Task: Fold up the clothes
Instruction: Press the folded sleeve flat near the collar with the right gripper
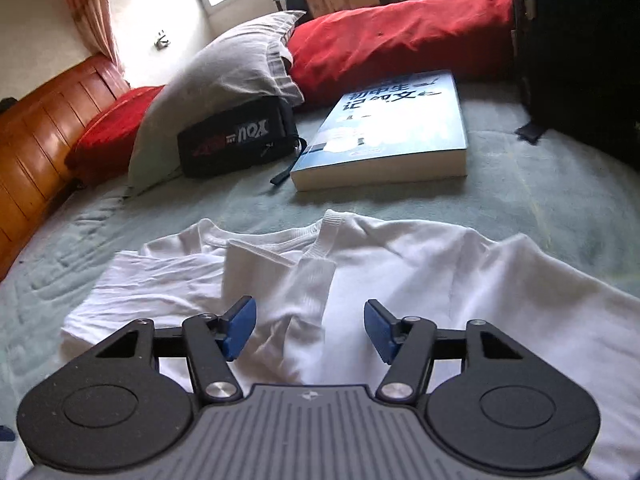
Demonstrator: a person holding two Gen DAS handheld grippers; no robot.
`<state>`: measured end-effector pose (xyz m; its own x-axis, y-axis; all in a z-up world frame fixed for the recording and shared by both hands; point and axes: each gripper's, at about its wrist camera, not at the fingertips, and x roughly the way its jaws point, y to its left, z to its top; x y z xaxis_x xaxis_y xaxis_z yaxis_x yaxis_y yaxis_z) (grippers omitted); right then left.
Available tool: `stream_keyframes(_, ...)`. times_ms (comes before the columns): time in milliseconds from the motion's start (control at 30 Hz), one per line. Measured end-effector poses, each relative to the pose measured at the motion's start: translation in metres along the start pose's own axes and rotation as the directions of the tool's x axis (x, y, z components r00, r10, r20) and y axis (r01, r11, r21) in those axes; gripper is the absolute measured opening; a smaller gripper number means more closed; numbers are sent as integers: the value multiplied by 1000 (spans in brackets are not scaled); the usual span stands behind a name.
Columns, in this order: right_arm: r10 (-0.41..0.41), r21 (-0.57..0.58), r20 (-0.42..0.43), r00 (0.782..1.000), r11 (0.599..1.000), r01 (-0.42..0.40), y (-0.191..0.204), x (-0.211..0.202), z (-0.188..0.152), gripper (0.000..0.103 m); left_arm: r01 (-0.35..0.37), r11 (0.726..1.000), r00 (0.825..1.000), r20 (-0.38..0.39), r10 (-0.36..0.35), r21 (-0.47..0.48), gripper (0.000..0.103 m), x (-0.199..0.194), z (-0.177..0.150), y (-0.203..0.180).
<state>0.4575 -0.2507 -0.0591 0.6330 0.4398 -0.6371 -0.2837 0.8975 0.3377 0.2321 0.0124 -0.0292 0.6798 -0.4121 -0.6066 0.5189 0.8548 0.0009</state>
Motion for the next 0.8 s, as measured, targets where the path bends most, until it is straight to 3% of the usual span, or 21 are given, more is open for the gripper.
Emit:
stream_keyframes(67,-16,-19,21,1000,1000,17,2,-3,-2,15,-4,1000,1000,-2,4,-13,102,2,-2,2)
stream_keyframes(200,-59,-44,73,996,997,62,5,-18,-6,16,-5,1000,1000,-8,5,-20,102,5,-3,2)
stream_keyframes(367,-132,56,106,986,990,127,-12,-42,-13,16,1,1000,1000,-6,-1,-16,102,6,-3,0)
stream_keyframes(600,-199,210,75,977,961,179,-26,-55,-30,16,4,1000,1000,-10,-4,1,102,4,-2,-4)
stream_keyframes(800,-221,293,47,974,935,198,-29,-59,-36,33,-15,1000,1000,-18,15,-14,102,3,-2,1)
